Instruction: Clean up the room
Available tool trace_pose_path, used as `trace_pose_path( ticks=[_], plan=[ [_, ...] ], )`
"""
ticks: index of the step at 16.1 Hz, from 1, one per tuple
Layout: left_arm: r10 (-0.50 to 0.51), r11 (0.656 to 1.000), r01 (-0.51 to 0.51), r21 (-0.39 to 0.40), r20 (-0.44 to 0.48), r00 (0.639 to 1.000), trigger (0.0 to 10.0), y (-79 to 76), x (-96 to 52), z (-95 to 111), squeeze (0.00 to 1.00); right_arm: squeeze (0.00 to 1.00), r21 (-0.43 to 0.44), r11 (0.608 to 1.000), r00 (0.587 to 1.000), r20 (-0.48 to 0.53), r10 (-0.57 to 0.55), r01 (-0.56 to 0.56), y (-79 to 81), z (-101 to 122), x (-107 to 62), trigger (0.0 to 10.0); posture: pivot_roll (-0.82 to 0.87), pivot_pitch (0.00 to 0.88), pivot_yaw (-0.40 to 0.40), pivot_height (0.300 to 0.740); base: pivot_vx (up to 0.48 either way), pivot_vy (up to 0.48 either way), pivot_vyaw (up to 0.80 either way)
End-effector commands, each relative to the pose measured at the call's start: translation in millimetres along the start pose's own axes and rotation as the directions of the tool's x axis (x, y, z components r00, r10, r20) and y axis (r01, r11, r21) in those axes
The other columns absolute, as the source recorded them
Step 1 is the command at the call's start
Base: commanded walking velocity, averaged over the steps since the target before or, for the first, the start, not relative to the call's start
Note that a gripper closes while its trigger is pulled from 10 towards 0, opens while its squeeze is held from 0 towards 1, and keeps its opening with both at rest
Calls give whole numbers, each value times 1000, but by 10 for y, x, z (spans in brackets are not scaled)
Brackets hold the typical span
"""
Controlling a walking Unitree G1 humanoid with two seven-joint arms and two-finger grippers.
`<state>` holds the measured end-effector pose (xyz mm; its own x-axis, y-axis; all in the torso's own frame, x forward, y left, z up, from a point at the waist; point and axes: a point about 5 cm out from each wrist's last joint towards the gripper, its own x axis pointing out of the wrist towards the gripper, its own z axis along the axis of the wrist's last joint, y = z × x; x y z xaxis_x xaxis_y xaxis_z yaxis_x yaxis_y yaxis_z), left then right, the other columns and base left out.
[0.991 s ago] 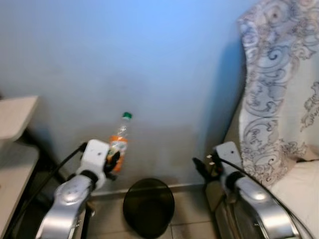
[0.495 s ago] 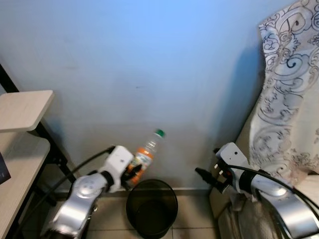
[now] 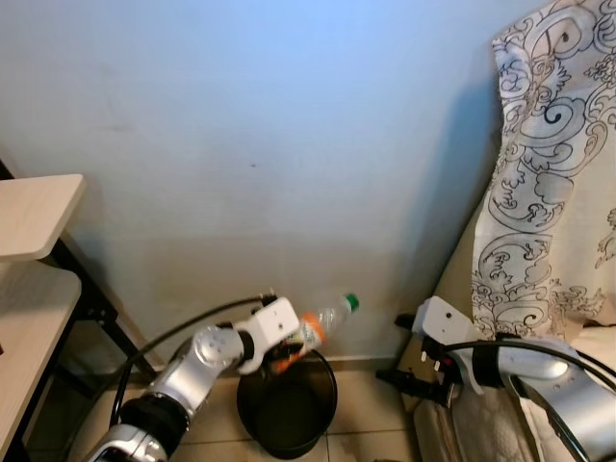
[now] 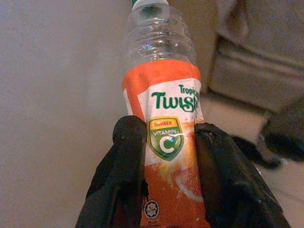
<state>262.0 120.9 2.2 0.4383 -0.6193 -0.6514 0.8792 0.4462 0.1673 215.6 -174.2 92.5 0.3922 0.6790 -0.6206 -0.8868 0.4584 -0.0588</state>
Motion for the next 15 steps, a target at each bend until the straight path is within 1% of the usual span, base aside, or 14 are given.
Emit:
trace_pose_path(
  ticks=[1, 3, 4, 5, 6, 8, 11, 14, 15],
  plan=[
    [-22, 999, 23, 37, -17, 1000, 10000, 10, 10, -6, 0, 0, -19, 1000, 1000, 10, 24, -24, 4, 61, -31, 10000, -140, 0, 28, 740, 0, 0, 0],
    [1, 998, 1, 58, -38, 999, 10000, 40, 17, -48, 0, 0, -21, 999, 999, 7, 37, -37, 2, 69, -42, 10000, -139, 0, 27, 740, 0, 0, 0],
    [35, 996, -30, 87, -63, 997, 10000, 91, 13, -80, 0, 0, -25, 999, 999, 6, 45, -45, 2, 73, -42, 10000, -135, 0, 25, 740, 0, 0, 0],
    [37, 993, -27, 112, -93, 995, 10000, 103, 2, -127, 0, 0, -28, 998, 998, 4, 57, -57, 9, 74, -38, 10000, -132, 0, 24, 740, 0, 0, 0],
    [37, 993, -27, 112, -93, 995, 10000, 103, 2, -127, 0, 0, -28, 998, 998, 4, 57, -57, 9, 74, -38, 10000, -132, 0, 24, 740, 0, 0, 0],
    [35, 990, -18, 140, -119, 992, 10000, 97, -9, -180, 0, 0, -30, 998, 998, 3, 64, -64, 11, 77, -32, 10000, -129, 0, 22, 740, 0, 0, 0],
    [39, 992, -24, 127, -119, 992, 10000, 111, 1, -210, 0, 0, -32, 996, 997, 2, 77, -77, 1, 94, -21, 10000, -130, 0, 18, 740, 0, 0, 0],
    [22, 992, -5, 124, -137, 990, 10000, 105, 5, -230, 0, 0, -32, 995, 996, 5, 90, -89, 4, 98, -16, 10000, -129, 0, 18, 740, 0, 0, 0],
    [21, 992, -2, 125, -146, 989, 10000, 105, 3, -242, 122, 0, -32, 996, 996, 8, 89, -89, 0, 102, -13, 10000, -128, 0, 20, 740, 0, 0, 0]
  ],
)
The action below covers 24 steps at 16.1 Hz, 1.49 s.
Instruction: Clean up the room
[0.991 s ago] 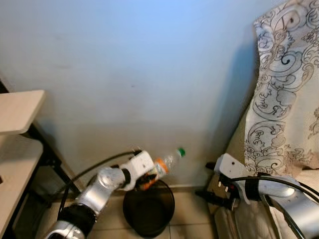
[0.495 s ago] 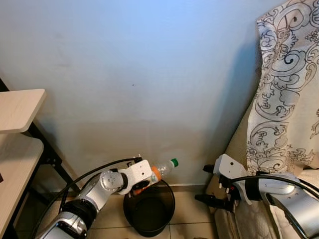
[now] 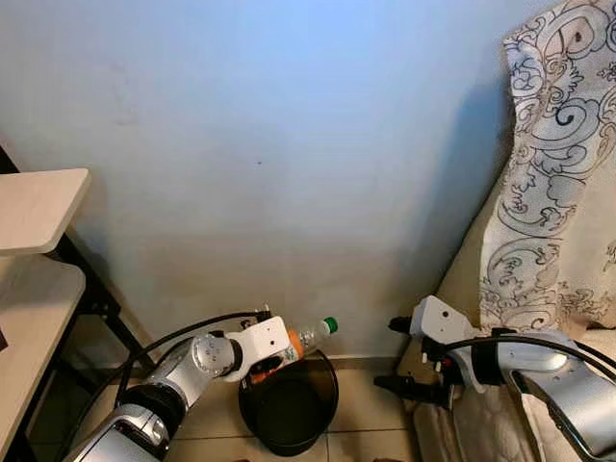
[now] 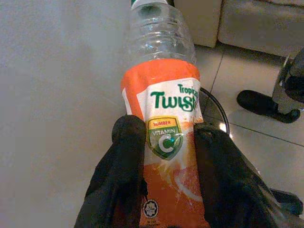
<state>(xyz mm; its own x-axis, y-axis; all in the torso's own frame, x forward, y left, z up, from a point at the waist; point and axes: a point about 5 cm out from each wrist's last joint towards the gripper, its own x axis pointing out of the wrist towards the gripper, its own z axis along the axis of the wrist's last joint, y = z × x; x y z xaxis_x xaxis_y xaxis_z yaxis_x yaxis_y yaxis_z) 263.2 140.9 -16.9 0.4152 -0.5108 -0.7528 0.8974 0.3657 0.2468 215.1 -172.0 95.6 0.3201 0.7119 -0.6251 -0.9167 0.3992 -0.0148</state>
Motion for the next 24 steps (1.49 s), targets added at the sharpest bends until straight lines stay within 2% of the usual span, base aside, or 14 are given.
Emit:
trace_pose_path(
  ticks=[1, 2, 3, 12, 14, 15, 16, 17, 18, 19, 20, 21, 22, 24],
  plan=[
    [12, 1000, -12, 7, 0, 1000, 10000, 39, -6, 16, 510, 0, -25, 1000, 1000, 12, 9, -9, -14, 68, -7, 10000, -128, 0, 20, 740, 0, 0, 0],
    [14, 1000, -14, 0, -1, 1000, 10000, 39, -5, 8, 875, 0, -25, 1000, 1000, 15, 7, -7, -16, 71, -5, 10000, -128, 0, 21, 740, 0, 0, 0],
    [15, 1000, -15, -3, -2, 1000, 10000, 41, -3, 3, 1000, 0, -23, 1000, 1000, 16, 6, -6, -19, 73, -3, 10000, -129, 0, 21, 740, 0, 0, 0],
    [20, 1000, -20, 18, -10, 1000, 10000, 36, -9, -44, 1000, 0, -19, 1000, 1000, 24, -19, 20, -28, 68, 21, 10000, -126, 0, 28, 740, 0, 0, 0],
    [67, 997, -65, -31, 50, 996, 10000, 67, -56, -52, 1000, 0, 10, 997, 996, 48, -81, 81, -55, 57, 2, 10000, -122, 0, 33, 740, 0, 0, 0],
    [145, 982, -128, -136, 125, 981, 10000, 173, -118, -1, 1000, 0, 50, 987, 984, 78, -159, 156, -100, 63, -16, 10000, -116, 0, 34, 740, 0, 0, 0],
    [190, 968, -159, -193, 154, 970, 10000, 242, -160, 30, 925, 0, 82, 974, 971, 94, -218, 211, -136, 66, -24, 10000, -114, 0, 35, 740, 0, 0, 0],
    [284, 929, -205, -308, 239, 929, 10000, 381, -286, 141, 541, 0, 154, 927, 924, 126, -362, 342, -213, 59, -26, 10000, -109, 0, 39, 740, 0, 0, 0],
    [341, 903, -227, -364, 288, 895, 10000, 453, -395, 241, 251, 0, 215, 879, 879, 132, -459, 427, -249, 45, -17, 10000, -103, 0, 41, 740, 0, 0, 0],
    [396, 876, -235, -420, 351, 849, 10000, 486, -573, 395, 47, 0, 341, 796, 813, 129, -567, 501, -247, 16, 10, 10000, -92, 0, 41, 740, 0, 0, 0],
    [386, 887, -220, -405, 392, 835, 10000, 419, -672, 509, 0, 0, 418, 749, 778, 140, -613, 515, -196, 20, 36, 10000, -88, 0, 43, 740, 0, 0, 0],
    [364, 904, -202, -376, 431, 826, 10000, 285, -762, 643, 0, 0, 497, 674, 725, 122, -678, 546, -119, 2, 71, 10000, -87, 0, 51, 740, 0, 0, 0],
    [379, 897, -210, -388, 434, 818, 10000, 262, -781, 676, 0, 0, 529, 629, 695, 100, -712, 569, -111, -18, 75, 10000, -87, 0, 54, 740, 0, 0, 0],
    [442, 856, -253, -452, 384, 811, 10000, 201, -861, 687, 0, 0, 660, 387, 542, -37, -840, 644, -129, -156, 20, 10000, -83, 0, 61, 740, 0, 0, -784]
  ],
)
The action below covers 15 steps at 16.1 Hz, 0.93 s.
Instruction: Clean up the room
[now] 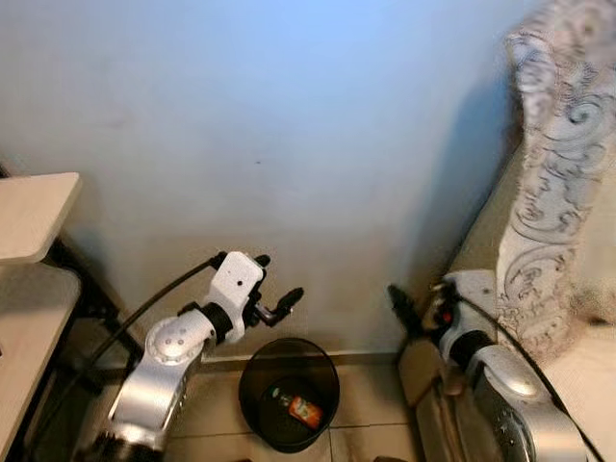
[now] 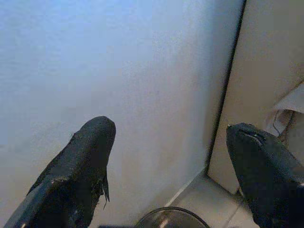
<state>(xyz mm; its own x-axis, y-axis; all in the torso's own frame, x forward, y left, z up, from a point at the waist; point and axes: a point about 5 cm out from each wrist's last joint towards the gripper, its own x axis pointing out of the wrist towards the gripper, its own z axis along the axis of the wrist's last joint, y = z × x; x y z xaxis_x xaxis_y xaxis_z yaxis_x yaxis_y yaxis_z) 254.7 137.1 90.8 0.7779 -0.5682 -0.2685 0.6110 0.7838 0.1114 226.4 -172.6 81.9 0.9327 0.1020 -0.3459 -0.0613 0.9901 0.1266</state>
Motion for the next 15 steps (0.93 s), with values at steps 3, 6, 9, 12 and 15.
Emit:
trace_pose_path(
  ticks=[3, 6, 9, 12, 15],
  plan=[
    [135, 988, -139, -62, -67, 989, 10000, 40, -205, 15, 0, 0, 43, 989, 989, 13, -145, 145, -133, -12, -120, 10000, -83, 0, 69, 740, 0, 0, -781],
    [173, 983, -179, -41, -114, 978, 10000, 79, -363, -14, 0, 0, 72, 986, 989, -3, -150, 150, -63, -49, -172, 10000, -74, 0, 66, 740, 0, 0, -783],
    [230, 972, -234, -17, -128, 965, 10000, 72, -392, 32, 0, 0, 68, 988, 990, -24, -138, 140, -7, -86, -155, 10000, -62, 0, 54, 740, 0, 0, -788],
    [279, 957, -286, -53, -111, 954, 10000, 97, -395, 52, 0, 0, 55, 989, 990, -3, -140, 140, -15, 25, -100, 10000, -56, 0, 47, 740, 0, 0, -788],
    [321, 943, -328, -53, -111, 941, 10000, 128, -418, 74, 0, 0, 14, 990, 990, 9, -138, 138, -69, 77, -70, 10000, -44, 0, 35, 740, 0, 0, -788]
  ],
)
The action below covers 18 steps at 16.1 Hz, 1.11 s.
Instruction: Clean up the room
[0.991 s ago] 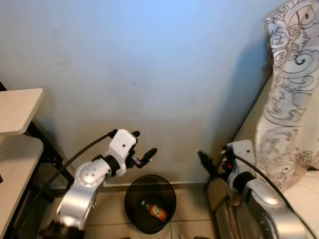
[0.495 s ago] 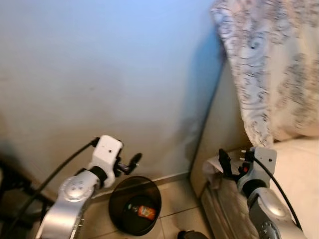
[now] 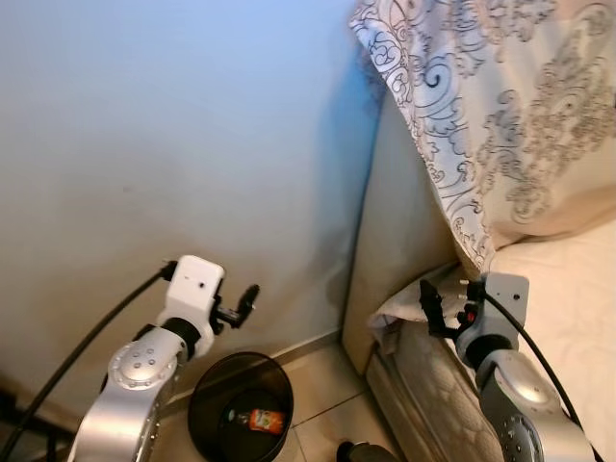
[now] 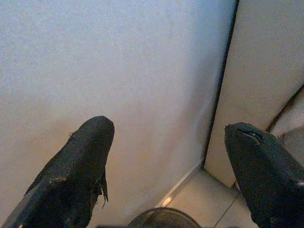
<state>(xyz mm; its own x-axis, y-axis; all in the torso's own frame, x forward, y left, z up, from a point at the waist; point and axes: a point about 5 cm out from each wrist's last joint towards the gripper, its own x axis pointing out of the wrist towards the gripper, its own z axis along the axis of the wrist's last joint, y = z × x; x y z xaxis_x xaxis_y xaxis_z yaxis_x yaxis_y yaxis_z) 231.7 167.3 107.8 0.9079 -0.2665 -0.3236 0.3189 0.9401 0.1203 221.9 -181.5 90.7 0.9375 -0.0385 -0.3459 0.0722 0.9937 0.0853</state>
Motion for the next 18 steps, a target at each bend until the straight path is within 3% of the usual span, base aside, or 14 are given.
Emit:
trace_pose_path(
  ticks=[1, 2, 5, 18],
  plan=[
    [32, 998, -31, -57, 28, 999, 10000, 26, -26, 38, 0, 0, -18, 1000, 1000, -9, 3, -3, 7, 13, 27, 10000, -48, 0, 33, 740, 0, 0, -788],
    [47, 994, -42, -99, 40, 998, 10000, 37, -27, 54, 0, 0, -25, 1000, 1000, -11, 3, -4, 9, 20, 38, 10000, -49, 0, 30, 740, 0, 0, -788],
    [52, 998, -51, -38, 27, 998, 10000, 73, -29, 76, 0, 0, -28, 1000, 1000, -9, 7, -8, 1, 54, 74, 10000, -42, 0, 24, 740, 0, 0, -788],
    [48, 999, -47, -21, 23, 999, 10000, 62, 15, 57, 0, 0, -46, 999, 1000, -26, 4, -5, 18, 20, 61, 10000, -59, 0, 21, 740, 0, 0, -781]
  ],
)
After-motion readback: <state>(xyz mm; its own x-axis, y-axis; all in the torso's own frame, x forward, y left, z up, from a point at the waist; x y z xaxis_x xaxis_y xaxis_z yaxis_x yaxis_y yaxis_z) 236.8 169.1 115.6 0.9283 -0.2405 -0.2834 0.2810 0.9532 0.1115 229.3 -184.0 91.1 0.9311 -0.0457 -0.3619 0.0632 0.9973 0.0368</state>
